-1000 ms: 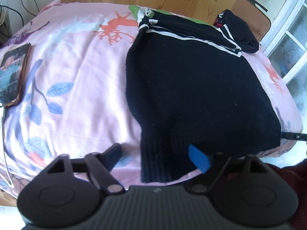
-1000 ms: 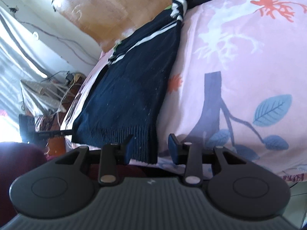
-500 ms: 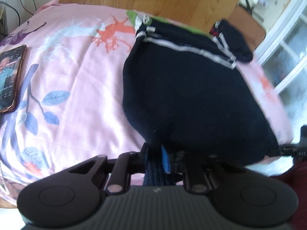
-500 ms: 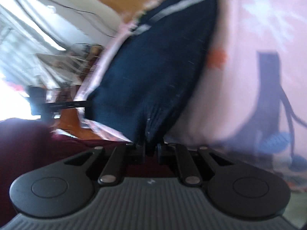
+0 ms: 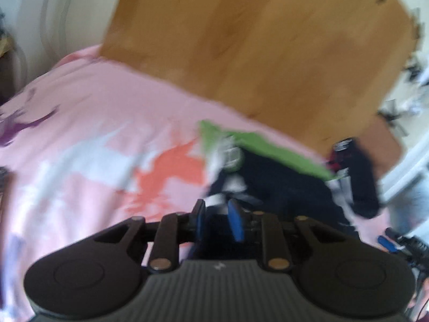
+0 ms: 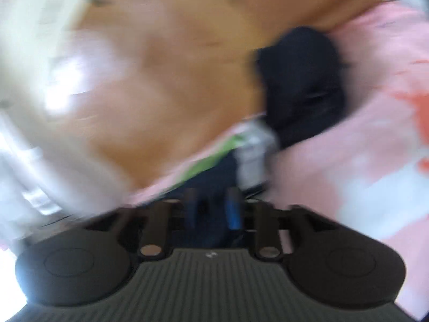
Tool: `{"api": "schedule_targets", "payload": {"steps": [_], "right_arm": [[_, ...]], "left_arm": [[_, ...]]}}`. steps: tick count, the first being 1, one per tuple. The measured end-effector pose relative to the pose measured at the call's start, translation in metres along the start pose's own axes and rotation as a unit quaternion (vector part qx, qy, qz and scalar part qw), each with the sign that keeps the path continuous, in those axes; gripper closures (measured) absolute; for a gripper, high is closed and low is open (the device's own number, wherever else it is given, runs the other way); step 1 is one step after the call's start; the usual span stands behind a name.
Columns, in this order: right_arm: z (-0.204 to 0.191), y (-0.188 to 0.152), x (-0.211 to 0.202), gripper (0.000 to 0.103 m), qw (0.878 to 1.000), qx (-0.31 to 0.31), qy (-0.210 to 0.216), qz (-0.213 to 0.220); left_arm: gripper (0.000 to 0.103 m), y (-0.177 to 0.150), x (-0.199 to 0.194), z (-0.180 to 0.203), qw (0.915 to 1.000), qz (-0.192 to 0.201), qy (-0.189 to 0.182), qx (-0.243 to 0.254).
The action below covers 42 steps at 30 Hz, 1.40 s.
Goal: Fold small clothes
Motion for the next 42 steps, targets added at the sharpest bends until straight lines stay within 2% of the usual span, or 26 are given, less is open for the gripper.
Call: {"api": "schedule_targets", "payload": {"steps": [1, 3, 5, 7, 9, 12, 13, 15, 17, 18, 19, 20, 22, 23, 24, 26, 29, 30, 31, 33, 34, 35, 37, 38, 40, 42], "right_arm": [[0.009, 0.002, 0.003, 0.052, 1.0, 0.014, -0.027, -0.004], [0.015, -0.006, -0.005, 0.052, 1.0, 0.023, 0.012, -0.002], [0.015, -0.017, -0.011, 0.049, 0.999, 0.019, 0.03, 0.003], [0.01, -0.025, -0.003, 0.048, 0.999, 0.017, 0.028, -0.003], [0.005, -0.03, 0.011, 0.048, 0.999, 0.015, 0.028, -0.014], [-0.01, -0.038, 0.032, 0.048, 0.999, -0.002, 0.032, -0.024], [-0.017, -0.041, 0.039, 0.048, 0.999, -0.01, 0.036, -0.028], [-0.031, -0.046, 0.053, 0.048, 0.998, -0.028, 0.037, -0.035], [-0.038, -0.051, 0.066, 0.049, 0.998, -0.039, 0.031, -0.044], [-0.038, -0.054, 0.07, 0.05, 0.998, -0.042, 0.024, -0.047], [-0.037, -0.057, 0.073, 0.05, 0.998, -0.046, 0.019, -0.045], [-0.038, -0.06, 0.073, 0.05, 0.998, -0.054, 0.019, -0.034], [-0.039, -0.063, 0.07, 0.05, 0.998, -0.063, 0.016, -0.025], [-0.039, -0.064, 0.069, 0.05, 0.998, -0.063, 0.016, -0.024], [-0.038, -0.063, 0.07, 0.05, 0.998, -0.061, 0.018, -0.023], [-0.035, -0.062, 0.069, 0.05, 0.998, -0.053, 0.023, -0.022], [-0.035, -0.062, 0.071, 0.05, 0.998, -0.045, 0.025, -0.019], [-0.035, -0.063, 0.072, 0.05, 0.999, -0.045, 0.025, -0.019], [-0.035, -0.063, 0.072, 0.05, 0.999, -0.044, 0.025, -0.018], [-0.034, -0.062, 0.071, 0.05, 0.999, -0.042, 0.028, -0.018], [-0.034, -0.063, 0.072, 0.05, 0.999, -0.041, 0.03, -0.018], [-0.033, -0.062, 0.072, 0.049, 0.998, -0.04, 0.034, -0.018], [-0.03, -0.061, 0.07, 0.049, 0.998, -0.034, 0.044, -0.017], [-0.029, -0.061, 0.069, 0.049, 0.998, -0.03, 0.049, -0.014], [-0.027, -0.062, 0.065, 0.05, 0.998, -0.021, 0.059, -0.007], [-0.025, -0.062, 0.063, 0.05, 0.998, -0.012, 0.068, -0.002]], "left_arm": [[0.081, -0.003, -0.009, -0.01, 1.0, 0.006, -0.002, 0.005], [0.077, -0.016, -0.044, -0.04, 0.9984, 0.046, 0.03, 0.014], [0.065, -0.028, -0.08, -0.072, 0.9916, 0.09, 0.092, 0.007], [0.064, -0.042, -0.111, -0.1, 0.9783, 0.132, 0.159, -0.005], [0.064, -0.05, -0.131, -0.122, 0.9622, 0.165, 0.217, -0.01], [0.059, -0.052, -0.143, -0.138, 0.9354, 0.222, 0.274, -0.023], [0.054, -0.049, -0.144, -0.14, 0.9237, 0.246, 0.292, -0.025], [0.051, -0.042, -0.14, -0.14, 0.8972, 0.288, 0.335, -0.013], [0.04, -0.032, -0.13, -0.139, 0.8772, 0.311, 0.366, 0.003], [0.034, -0.027, -0.125, -0.138, 0.8695, 0.318, 0.378, 0.01], [0.017, -0.024, -0.119, -0.138, 0.8617, 0.325, 0.39, 0.015], [0.007, -0.019, -0.115, -0.137, 0.854, 0.332, 0.401, 0.017], [0.002, -0.01, -0.104, -0.139, 0.8387, 0.34, 0.424, 0.027], [0.0, -0.006, -0.095, -0.141, 0.8283, 0.338, 0.445, 0.035], [0.0, -0.001, -0.085, -0.143, 0.8137, 0.33, 0.477, 0.045], [0.0, 0.003, -0.075, -0.147, 0.7917, 0.305, 0.525, 0.064], [0.001, 0.009, -0.052, -0.151, 0.7741, 0.263, 0.57, 0.086], [0.0, 0.014, -0.046, -0.15, 0.7617, 0.261, 0.585, 0.098], [0.0, 0.02, -0.043, -0.15, 0.7544, 0.259, 0.594, 0.103], [0.0, 0.043, -0.03, -0.149, 0.7507, 0.264, 0.596, 0.107], [0.001, 0.059, -0.02, -0.15, 0.7476, 0.253, 0.603, 0.113], [0.002, 0.076, -0.009, -0.152, 0.7426, 0.239, 0.613, 0.126], [0.009, 0.102, -0.003, -0.143, 0.7414, 0.238, 0.614, 0.13], [0.009, 0.11, -0.007, -0.136, 0.7497, 0.252, 0.6, 0.119], [0.003, 0.119, -0.026, -0.109, 0.7791, 0.302, 0.543, 0.083], [0.0, 0.122, -0.041, -0.08, 0.8044, 0.328, 0.492, 0.058]]}}
Point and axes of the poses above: each gripper's, at about its wrist camera, not at the fingertips, and x roughly the way its jaws point, z to its right, y to its top, the point moved 5 cm from there along x, roughly the way its jaws point, and after that the axes turned 6 degrees about -z, right-handed, at the moved point
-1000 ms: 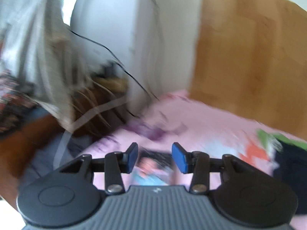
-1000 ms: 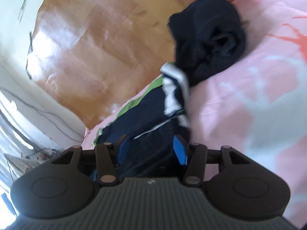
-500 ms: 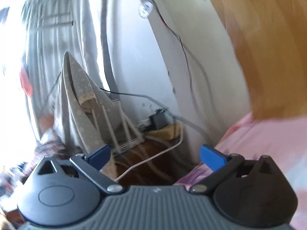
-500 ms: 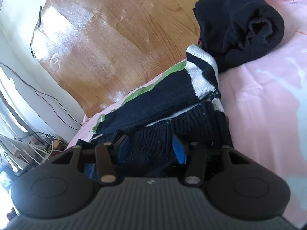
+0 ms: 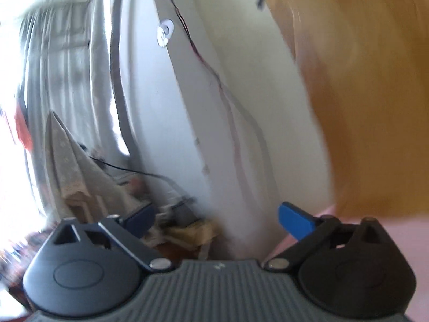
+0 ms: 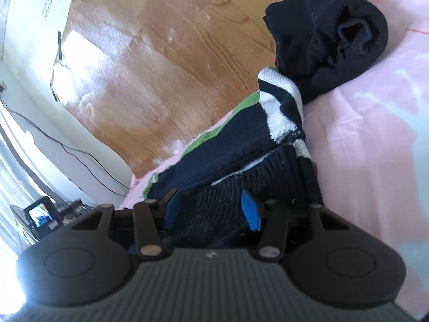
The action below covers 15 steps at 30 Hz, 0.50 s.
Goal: Fold small clothes
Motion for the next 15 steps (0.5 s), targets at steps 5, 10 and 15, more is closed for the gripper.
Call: {"api": "schedule_targets", "payload": {"steps": [5, 10, 15], "right_arm": [[0.0, 0.001, 0.0, 0.049, 1.0, 0.008, 0.011, 0.0], [0.001, 0.001, -0.002, 0.049, 1.0, 0.014, 0.021, 0.003], [0.003, 0.001, -0.004, 0.049, 0.999, 0.024, 0.034, 0.007]], "left_arm": [[0.0, 0.016, -0.074, 0.031, 0.9881, -0.002, -0.148, -0.042], [0.0, -0.022, -0.13, 0.082, 0.9489, -0.074, -0.305, -0.035], [0.0, -0.048, -0.166, 0.114, 0.9206, -0.11, -0.375, 0.001]]}}
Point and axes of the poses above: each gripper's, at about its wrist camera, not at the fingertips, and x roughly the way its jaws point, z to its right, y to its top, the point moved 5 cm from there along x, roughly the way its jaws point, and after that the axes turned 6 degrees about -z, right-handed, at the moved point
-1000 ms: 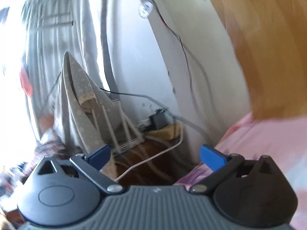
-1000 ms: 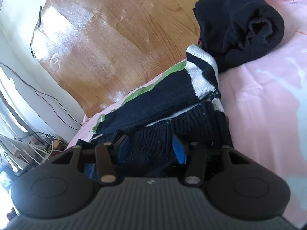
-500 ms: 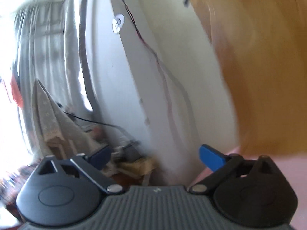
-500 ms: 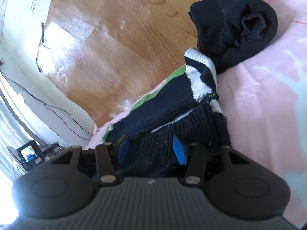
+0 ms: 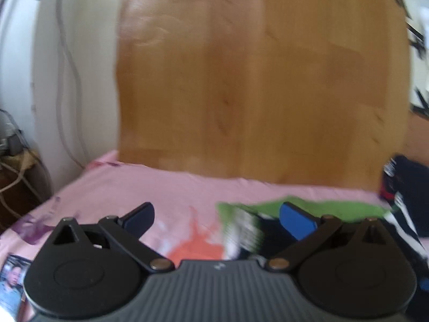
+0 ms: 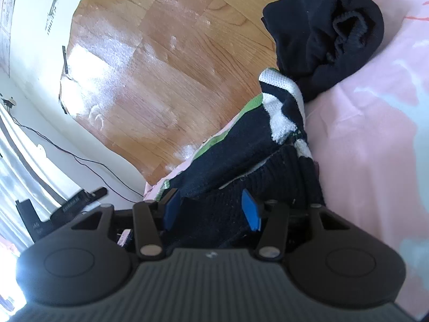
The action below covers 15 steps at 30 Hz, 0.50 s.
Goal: Fold small clothes
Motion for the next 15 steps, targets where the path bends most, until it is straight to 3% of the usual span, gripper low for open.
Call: {"api": "schedule_targets", "payload": {"steps": [7, 15], "right_arm": [[0.006, 0.002, -0.006, 0.049, 0.999, 0.026, 0.029, 0.009], [0.005, 0.002, -0.007, 0.046, 0.999, 0.028, 0.039, 0.009]], "left_arm": [[0.001, -0.023, 0.024, 0.027, 0.9971, -0.069, -0.021, 0.021], [0.001, -0.034, 0.039, 0.056, 0.9946, -0.092, -0.023, 0.041]]}}
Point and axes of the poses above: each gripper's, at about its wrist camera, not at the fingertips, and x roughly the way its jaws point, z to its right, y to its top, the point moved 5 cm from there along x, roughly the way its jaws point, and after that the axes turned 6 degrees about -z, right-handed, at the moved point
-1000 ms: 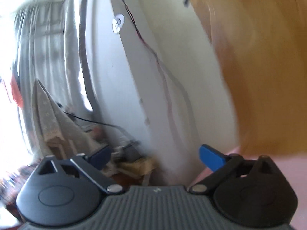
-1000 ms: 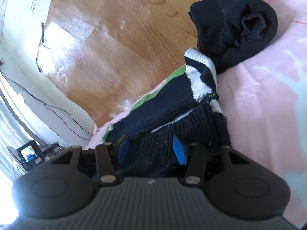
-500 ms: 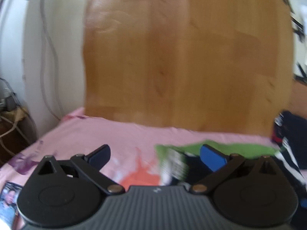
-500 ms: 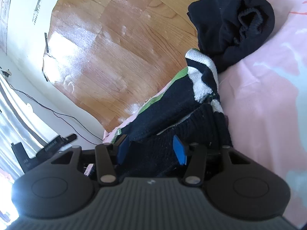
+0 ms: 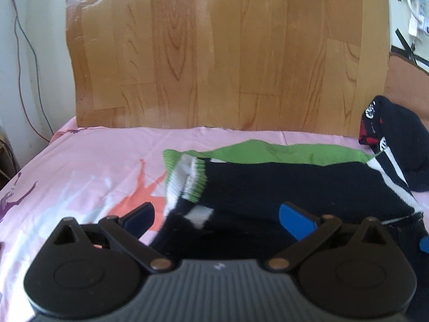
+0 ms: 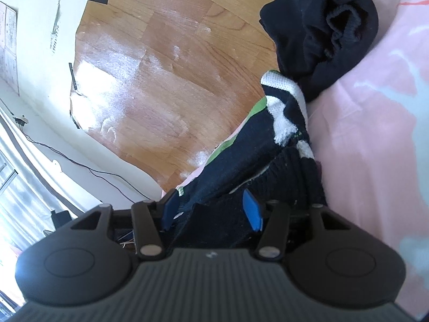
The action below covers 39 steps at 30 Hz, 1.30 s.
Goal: Fold small clothes
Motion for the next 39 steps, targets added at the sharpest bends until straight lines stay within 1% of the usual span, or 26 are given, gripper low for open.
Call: {"api": "schedule_targets", "payload": {"steps": [5, 10, 15, 17, 19, 20, 21, 22, 23, 24, 27, 28, 29, 30, 31, 32, 34, 35, 37, 39], "right_arm": [[-0.007, -0.003, 0.002, 0.041, 1.0, -0.031, -0.004, -0.005], [-0.018, -0.008, 0.006, 0.04, 0.997, -0.071, -0.015, -0.009], [-0.017, -0.008, 0.006, 0.04, 0.997, -0.076, -0.02, -0.007], [-0.016, -0.007, 0.007, 0.04, 0.997, -0.073, -0.029, -0.007], [-0.01, -0.005, 0.008, 0.042, 0.997, -0.058, -0.057, -0.003], [-0.007, -0.003, 0.008, 0.043, 0.997, -0.049, -0.064, 0.001], [-0.004, -0.001, 0.007, 0.045, 0.997, -0.043, -0.07, 0.007], [-0.003, 0.0, 0.007, 0.044, 0.996, -0.039, -0.078, 0.013], [-0.001, 0.0, 0.005, 0.041, 0.995, -0.035, -0.094, 0.02], [0.003, 0.001, 0.004, 0.042, 0.994, -0.023, -0.101, 0.023], [0.008, 0.003, -0.002, 0.042, 0.996, -0.002, -0.087, 0.038], [0.008, 0.003, -0.006, 0.042, 0.995, 0.0, -0.09, 0.045], [0.007, 0.003, -0.009, 0.043, 0.994, -0.003, -0.101, 0.05], [0.003, 0.003, -0.013, 0.043, 0.991, -0.024, -0.119, 0.052], [-0.004, 0.003, -0.019, 0.042, 0.986, -0.057, -0.142, 0.058], [-0.011, 0.002, -0.026, 0.042, 0.979, -0.091, -0.17, 0.068], [-0.015, 0.005, -0.036, 0.041, 0.967, -0.129, -0.21, 0.069], [-0.012, 0.008, -0.041, 0.042, 0.965, -0.13, -0.218, 0.067], [-0.007, 0.014, -0.043, 0.042, 0.966, -0.125, -0.219, 0.057], [-0.007, 0.016, -0.037, 0.045, 0.962, -0.141, -0.231, 0.039]], "left_arm": [[0.001, -0.003, 0.009, 0.016, 0.9998, -0.005, 0.002, 0.021], [0.001, -0.009, 0.014, 0.025, 0.9991, -0.007, 0.002, 0.041], [0.001, -0.012, 0.017, 0.022, 0.9988, -0.007, 0.007, 0.048], [0.001, -0.011, 0.018, 0.015, 0.9987, -0.009, 0.019, 0.047], [0.001, -0.014, 0.027, 0.002, 0.9985, -0.029, 0.032, 0.035], [0.0, -0.017, 0.033, -0.006, 0.9985, -0.045, 0.022, 0.019], [0.0, -0.018, 0.037, -0.016, 0.9981, -0.06, -0.007, -0.011], [0.0, -0.018, 0.039, -0.026, 0.9964, -0.071, -0.023, -0.039], [0.0, -0.017, 0.04, -0.032, 0.9961, -0.069, -0.026, -0.048], [0.0, -0.017, 0.04, -0.037, 0.9962, -0.068, -0.018, -0.05], [0.0, -0.018, 0.039, -0.039, 0.9965, -0.066, -0.019, -0.049], [0.0, -0.018, 0.039, -0.038, 0.9966, -0.065, -0.017, -0.047], [0.0, -0.019, 0.039, -0.038, 0.9967, -0.065, -0.018, -0.046], [0.0, -0.019, 0.039, -0.038, 0.9966, -0.064, -0.019, -0.047], [0.0, -0.02, 0.038, -0.039, 0.9966, -0.064, -0.02, -0.048], [0.0, -0.019, 0.038, -0.038, 0.9966, -0.063, -0.02, -0.048], [0.0, -0.019, 0.038, -0.038, 0.9968, -0.063, -0.019, -0.046], [0.0, -0.019, 0.037, -0.037, 0.9969, -0.063, -0.019, -0.045], [0.0, -0.02, 0.038, -0.038, 0.9971, -0.061, -0.018, -0.042], [0.0, -0.021, 0.038, -0.037, 0.9973, -0.06, -0.016, -0.039]]}}
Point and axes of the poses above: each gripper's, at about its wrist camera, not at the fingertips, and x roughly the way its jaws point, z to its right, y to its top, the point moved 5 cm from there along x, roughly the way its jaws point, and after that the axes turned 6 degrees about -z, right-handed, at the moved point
